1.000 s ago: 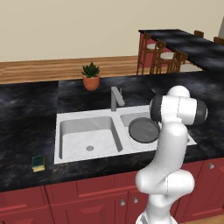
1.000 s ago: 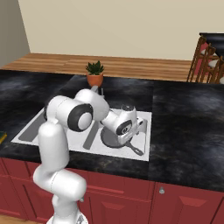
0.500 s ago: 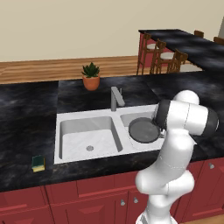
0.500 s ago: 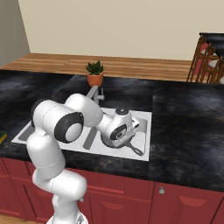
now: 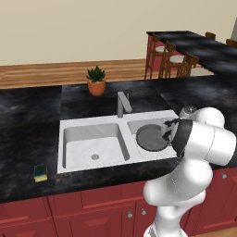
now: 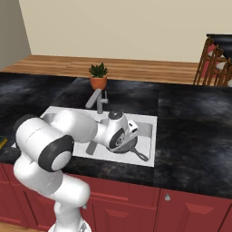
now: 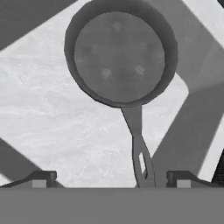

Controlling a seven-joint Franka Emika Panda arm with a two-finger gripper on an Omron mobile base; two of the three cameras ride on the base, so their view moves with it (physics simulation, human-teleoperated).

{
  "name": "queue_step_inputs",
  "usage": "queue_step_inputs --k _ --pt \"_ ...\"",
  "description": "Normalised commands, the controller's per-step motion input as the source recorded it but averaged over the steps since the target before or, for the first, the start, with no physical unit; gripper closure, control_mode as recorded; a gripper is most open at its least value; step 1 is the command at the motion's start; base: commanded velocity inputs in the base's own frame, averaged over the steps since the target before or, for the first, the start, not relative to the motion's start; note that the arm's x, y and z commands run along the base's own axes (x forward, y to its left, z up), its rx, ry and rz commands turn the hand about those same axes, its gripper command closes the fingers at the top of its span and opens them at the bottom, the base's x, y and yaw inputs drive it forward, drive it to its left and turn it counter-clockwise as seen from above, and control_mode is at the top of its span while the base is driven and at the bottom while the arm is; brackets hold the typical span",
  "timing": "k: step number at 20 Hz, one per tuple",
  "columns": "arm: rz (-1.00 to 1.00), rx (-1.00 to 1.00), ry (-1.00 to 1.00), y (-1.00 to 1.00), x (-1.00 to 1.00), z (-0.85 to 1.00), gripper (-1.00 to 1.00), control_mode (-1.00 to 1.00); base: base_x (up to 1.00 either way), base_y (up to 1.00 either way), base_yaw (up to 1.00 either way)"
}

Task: Pick the pan and sponge and place them into the sink. Then turn on the water.

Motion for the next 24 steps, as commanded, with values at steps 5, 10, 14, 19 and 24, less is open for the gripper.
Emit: queue_step_inputs --k 5,10,14,19,24 --pt "-0.12 0.0 -0.02 0.16 -0.16 0.55 -1.0 -1.0 0.0 0.0 0.0" --pt "-0.12 0.01 -0.01 0.11 -0.17 0.57 -1.0 -1.0 0.0 0.0 0.0" --pt "-0.11 0.03 -0.02 0.13 -0.21 0.54 -1.0 -1.0 0.0 0.0 0.0" --pt "-0.1 0.08 0.0 0.12 -0.34 0.39 -1.0 -1.0 0.0 0.0 0.0" --pt "-0.1 0.1 -0.05 0.13 -0.5 0.11 -1.0 -1.0 0.0 0.0 0.0"
